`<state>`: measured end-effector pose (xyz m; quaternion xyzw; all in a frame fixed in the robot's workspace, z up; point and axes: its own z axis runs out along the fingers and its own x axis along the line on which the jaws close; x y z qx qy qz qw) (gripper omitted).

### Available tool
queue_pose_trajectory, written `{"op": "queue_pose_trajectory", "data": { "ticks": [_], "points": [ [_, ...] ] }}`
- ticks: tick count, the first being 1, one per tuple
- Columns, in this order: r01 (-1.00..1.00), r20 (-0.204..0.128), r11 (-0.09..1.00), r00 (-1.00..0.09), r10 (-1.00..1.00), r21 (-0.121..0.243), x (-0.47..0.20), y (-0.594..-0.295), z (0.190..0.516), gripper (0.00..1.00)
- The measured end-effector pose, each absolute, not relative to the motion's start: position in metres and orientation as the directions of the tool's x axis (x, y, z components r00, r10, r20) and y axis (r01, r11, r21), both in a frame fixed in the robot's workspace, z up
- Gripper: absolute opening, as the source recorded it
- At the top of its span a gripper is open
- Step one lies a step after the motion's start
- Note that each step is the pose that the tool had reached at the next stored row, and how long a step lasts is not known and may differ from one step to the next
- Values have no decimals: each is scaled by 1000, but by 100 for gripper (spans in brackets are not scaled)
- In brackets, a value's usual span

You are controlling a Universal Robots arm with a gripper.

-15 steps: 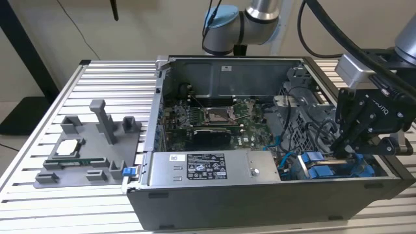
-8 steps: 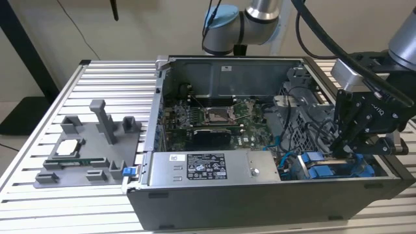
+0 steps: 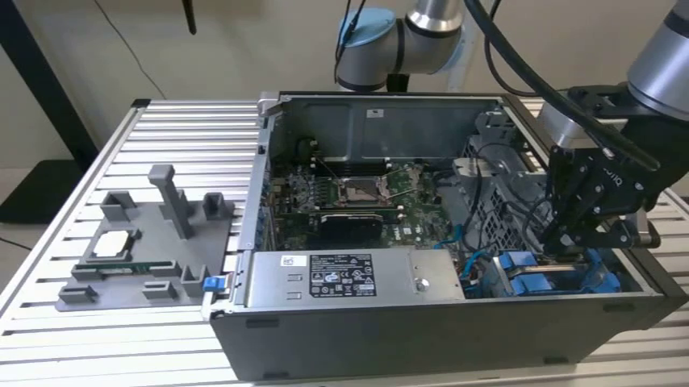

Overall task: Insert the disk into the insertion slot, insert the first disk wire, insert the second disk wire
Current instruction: 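Insert the second disk wire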

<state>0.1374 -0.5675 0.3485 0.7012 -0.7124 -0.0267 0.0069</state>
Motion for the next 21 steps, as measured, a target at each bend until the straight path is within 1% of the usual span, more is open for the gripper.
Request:
{"op": "queue_pose_trajectory", "data": {
  "ticks": [21],
  "points": [
    [-999, -27, -13, 12, -1000, 40, 146, -564, 339, 0]
  ]
}}
